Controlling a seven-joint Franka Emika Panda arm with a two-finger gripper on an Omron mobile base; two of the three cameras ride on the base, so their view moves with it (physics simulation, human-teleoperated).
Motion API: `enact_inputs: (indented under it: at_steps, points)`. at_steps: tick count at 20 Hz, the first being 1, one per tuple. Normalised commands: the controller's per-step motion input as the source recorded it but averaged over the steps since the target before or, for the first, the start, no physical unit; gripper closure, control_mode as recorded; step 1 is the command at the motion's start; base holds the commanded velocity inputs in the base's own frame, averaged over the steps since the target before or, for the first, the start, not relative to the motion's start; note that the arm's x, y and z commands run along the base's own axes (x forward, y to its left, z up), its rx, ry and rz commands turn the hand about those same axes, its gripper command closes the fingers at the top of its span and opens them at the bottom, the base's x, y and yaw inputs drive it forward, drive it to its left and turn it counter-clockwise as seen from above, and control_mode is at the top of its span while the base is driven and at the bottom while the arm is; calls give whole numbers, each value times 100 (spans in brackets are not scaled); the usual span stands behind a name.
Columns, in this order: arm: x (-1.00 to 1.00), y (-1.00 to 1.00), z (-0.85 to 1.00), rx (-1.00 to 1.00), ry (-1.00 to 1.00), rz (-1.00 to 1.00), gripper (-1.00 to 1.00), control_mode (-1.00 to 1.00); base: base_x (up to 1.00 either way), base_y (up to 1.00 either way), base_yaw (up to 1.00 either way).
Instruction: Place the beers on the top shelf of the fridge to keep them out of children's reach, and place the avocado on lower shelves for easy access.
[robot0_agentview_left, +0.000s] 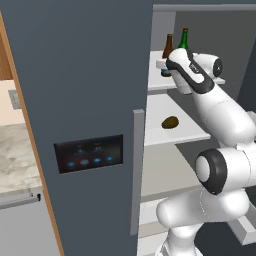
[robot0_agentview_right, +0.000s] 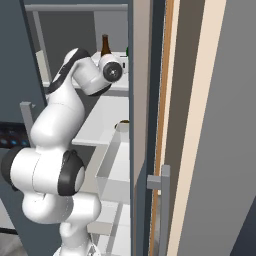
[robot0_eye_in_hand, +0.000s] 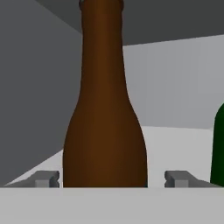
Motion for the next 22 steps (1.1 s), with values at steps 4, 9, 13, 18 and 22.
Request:
enact_inputs:
  at_steps: [4,9,13,18,22]
  points:
    - [0,0,0,0,-8,0,-100,-100,0,0,0]
    - [0,-1,0,0,-5,0,-100,-100,0,0,0]
    - [-11,-16,0,-1,0,0,-100,-100,0,0,0]
    - [-24,-17,17,-4,2,0,-100,-100,0,0,0]
    - [-60,-6,38,-9,6,0,-100,-100,0,0,0]
